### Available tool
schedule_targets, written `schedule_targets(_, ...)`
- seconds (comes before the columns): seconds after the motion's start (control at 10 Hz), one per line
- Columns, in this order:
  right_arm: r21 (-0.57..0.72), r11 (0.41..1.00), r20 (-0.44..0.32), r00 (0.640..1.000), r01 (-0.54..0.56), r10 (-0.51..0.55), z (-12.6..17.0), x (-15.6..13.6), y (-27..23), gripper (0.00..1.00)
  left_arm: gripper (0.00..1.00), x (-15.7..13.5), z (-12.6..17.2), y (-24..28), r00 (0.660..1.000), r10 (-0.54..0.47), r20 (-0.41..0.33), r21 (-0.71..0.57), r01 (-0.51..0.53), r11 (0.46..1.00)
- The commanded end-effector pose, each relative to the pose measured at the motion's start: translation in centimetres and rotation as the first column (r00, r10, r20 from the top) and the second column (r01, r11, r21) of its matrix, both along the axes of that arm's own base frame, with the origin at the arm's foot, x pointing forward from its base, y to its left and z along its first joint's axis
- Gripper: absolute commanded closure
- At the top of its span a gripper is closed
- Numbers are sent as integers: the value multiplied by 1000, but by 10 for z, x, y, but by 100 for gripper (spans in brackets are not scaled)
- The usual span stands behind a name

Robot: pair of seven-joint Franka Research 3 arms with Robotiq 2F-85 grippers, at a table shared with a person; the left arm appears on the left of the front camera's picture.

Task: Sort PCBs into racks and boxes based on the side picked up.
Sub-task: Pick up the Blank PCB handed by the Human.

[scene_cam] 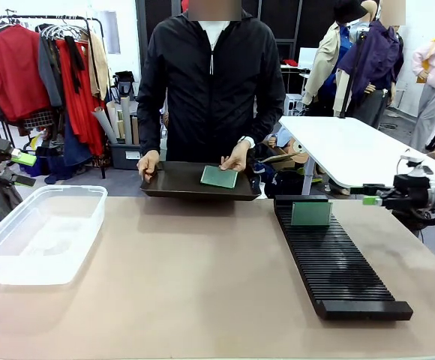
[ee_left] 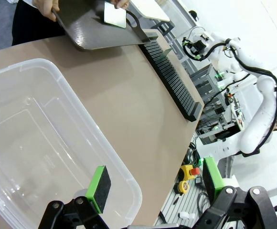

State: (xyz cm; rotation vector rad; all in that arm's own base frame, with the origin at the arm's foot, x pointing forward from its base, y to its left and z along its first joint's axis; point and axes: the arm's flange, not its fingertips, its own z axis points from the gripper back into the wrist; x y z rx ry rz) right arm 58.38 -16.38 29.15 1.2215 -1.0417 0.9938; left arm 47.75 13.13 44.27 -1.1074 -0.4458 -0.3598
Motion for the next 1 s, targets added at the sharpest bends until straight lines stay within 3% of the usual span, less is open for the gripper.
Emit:
schedule_targets(0.0, 3, 1000, -29, 1000, 7, -7, 27, -33, 8, 0, 0, -1, 2, -1, 1000, 4, -1, 3, -4, 1000)
schedule_targets(0.2, 53, 998, -79, 997, 20, -15, 56, -67, 16, 0, 0, -1, 2, -1, 1000, 4, -1, 3, -4, 1000)
schedule_targets(0.5, 64, 998, -244, 970, 9, 7, 85, -94, 47, 0, 0, -1, 2, -1, 1000, 4, -1, 3, -4, 1000)
schedule_targets(0.7, 8, 998, -404, 913, 66, -57, 103, -101, 65, 0, 0, -1, 2, -1, 1000, 4, -1, 3, -4, 1000)
schedule_targets(0.9, -51, 999, -574, 818, -1, -28, 113, -103, 79, 0, 0, -1, 2, -1, 1000, 4, -1, 3, -4, 1000)
